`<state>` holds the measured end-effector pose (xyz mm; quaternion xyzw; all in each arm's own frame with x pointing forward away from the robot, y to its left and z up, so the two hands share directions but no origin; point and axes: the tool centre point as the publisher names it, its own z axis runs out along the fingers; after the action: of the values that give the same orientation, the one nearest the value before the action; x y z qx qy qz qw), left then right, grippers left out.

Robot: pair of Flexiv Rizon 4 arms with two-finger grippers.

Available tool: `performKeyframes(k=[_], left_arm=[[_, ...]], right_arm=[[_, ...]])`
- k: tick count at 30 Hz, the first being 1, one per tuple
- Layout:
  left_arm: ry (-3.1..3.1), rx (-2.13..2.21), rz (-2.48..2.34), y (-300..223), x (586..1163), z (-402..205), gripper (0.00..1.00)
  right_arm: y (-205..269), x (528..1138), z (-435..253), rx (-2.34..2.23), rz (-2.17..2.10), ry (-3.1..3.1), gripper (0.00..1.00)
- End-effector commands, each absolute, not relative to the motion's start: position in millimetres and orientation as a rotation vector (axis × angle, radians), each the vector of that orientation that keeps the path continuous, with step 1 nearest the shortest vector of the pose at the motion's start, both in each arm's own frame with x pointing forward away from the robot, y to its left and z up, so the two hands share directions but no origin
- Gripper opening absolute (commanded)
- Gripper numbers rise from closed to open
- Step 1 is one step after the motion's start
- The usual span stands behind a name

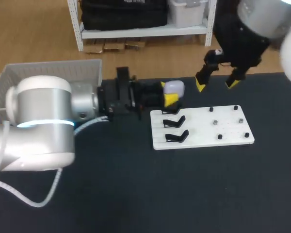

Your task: Pick up each earbud case from the left stands, insert the matching earbuds, close the lid, and place the case in the box.

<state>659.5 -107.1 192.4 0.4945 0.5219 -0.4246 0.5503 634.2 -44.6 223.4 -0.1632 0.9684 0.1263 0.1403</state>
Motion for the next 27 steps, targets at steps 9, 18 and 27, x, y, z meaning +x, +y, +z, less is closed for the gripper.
performKeyframes(k=[9,18,27], left_arm=[[1.252,1.180,-0.873,34,718,214,0.00],[1.344,1.183,-0.810,115,778,184,0.00],[1.565,1.207,-0.744,162,832,139,0.00]], right_arm=[[-51,624,222,-0.447,0.382,2.714,1.00],[-51,624,222,-0.447,0.382,2.714,1.00],[-51,624,222,-0.447,0.382,2.714,1.00]])
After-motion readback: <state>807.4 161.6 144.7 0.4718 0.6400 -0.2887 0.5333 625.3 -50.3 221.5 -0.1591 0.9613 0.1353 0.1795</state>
